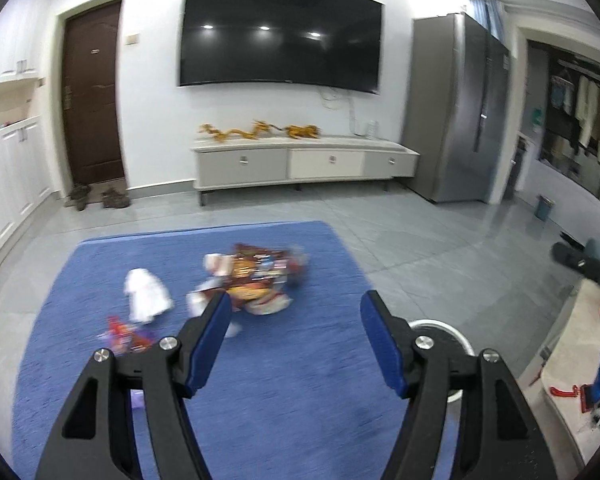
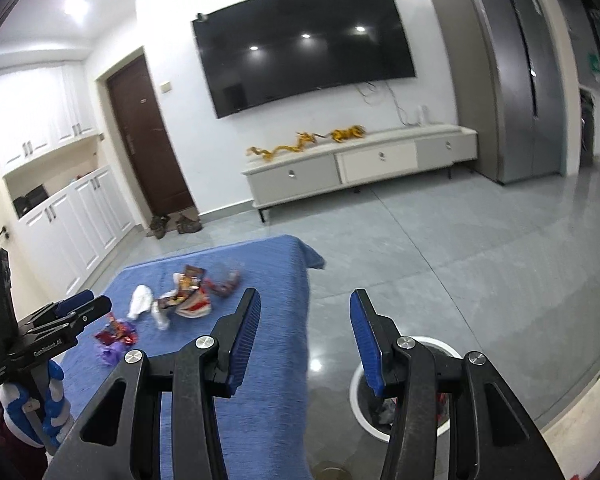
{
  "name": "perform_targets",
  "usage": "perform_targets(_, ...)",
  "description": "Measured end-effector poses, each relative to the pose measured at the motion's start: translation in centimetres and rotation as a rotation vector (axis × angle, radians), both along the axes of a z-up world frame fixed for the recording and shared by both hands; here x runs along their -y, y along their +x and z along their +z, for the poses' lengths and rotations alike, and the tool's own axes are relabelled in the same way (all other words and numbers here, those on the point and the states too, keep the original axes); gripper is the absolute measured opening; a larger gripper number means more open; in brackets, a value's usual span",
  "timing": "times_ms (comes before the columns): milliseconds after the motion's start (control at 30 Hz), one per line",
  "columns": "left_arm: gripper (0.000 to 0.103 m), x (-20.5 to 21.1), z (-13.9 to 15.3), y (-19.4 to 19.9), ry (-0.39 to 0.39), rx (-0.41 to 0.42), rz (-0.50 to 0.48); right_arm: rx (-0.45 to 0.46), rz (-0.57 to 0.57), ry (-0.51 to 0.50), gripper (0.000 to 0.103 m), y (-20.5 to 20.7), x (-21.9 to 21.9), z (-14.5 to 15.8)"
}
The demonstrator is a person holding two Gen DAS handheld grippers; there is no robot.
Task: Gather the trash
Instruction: 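Return both tools to the rug toward the remaining wrappers, then grasp the red chip bag with the left tool while the right tool grasps a clear wrapper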
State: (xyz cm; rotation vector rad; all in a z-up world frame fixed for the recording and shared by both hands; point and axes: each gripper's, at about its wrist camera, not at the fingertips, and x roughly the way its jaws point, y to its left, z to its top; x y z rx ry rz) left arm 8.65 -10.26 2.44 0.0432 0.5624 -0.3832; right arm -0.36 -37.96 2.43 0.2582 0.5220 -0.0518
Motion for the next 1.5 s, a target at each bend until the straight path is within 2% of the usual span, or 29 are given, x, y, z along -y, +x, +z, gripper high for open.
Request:
perform_targets(167,0.065,-6.7,-0.9,0.4,0.005,-0.013,0.116,0.012,0.057,-0.03,0.046,0.4,-2.5,1.0)
perform_targets(333,0.065,-10.9,-2.6,1.7,0.02,-0.046,0.195,-0.022,0.129,-0.043,0.046,2.9,-4.9,0.1)
perform_targets(500,0.065,-12.3,-4.6,3.8,0.043,-0.092,0.221,-0.087,0.202,-0.068,0.046,6.6,-7.5,-2.4)
perform_targets(833,0.065,-13.3,-10.3,10.4,0.099,-0.256,0.234,-0.224,0.324,-0.145,0.046,17.4,-12.1,-9.0)
perform_targets(1067,0.064,-13.3,-12.0,12.7,0.108,-0.309,0.226,-0.281,0.369,-0.179,0.046,23.5,-14.7,-12.8)
perform_targets(1233,0.049,-13.4,-12.8,13.6,0.091,-0.336,0.213,-0.285,0.377,-0.203,0.046,26.3,-16.2,-14.1)
perform_targets(1267,0.042,-13.3,-12.9,13.6,0.089,-0.341,0.209,-0.285,0.376,-0.203,0.046,26.6,-16.4,-14.3)
perform_targets(1300,0.037,-13.3,-12.9,13.6,0.087,-0.346,0.205,-0.286,0.374,-0.203,0.043,26.9,-16.4,-14.4)
perform_targets(1400,0.028,-13.0,-12.8,13.5,0.087,-0.339,0.197,-0.284,0.364,-0.188,0.01,27.5,-16.0,-14.6)
perform_targets(1500,0.015,-13.0,-12.1,12.9,0.078,-0.318,0.193,-0.266,0.352,-0.169,0.008,27.1,-15.4,-14.2)
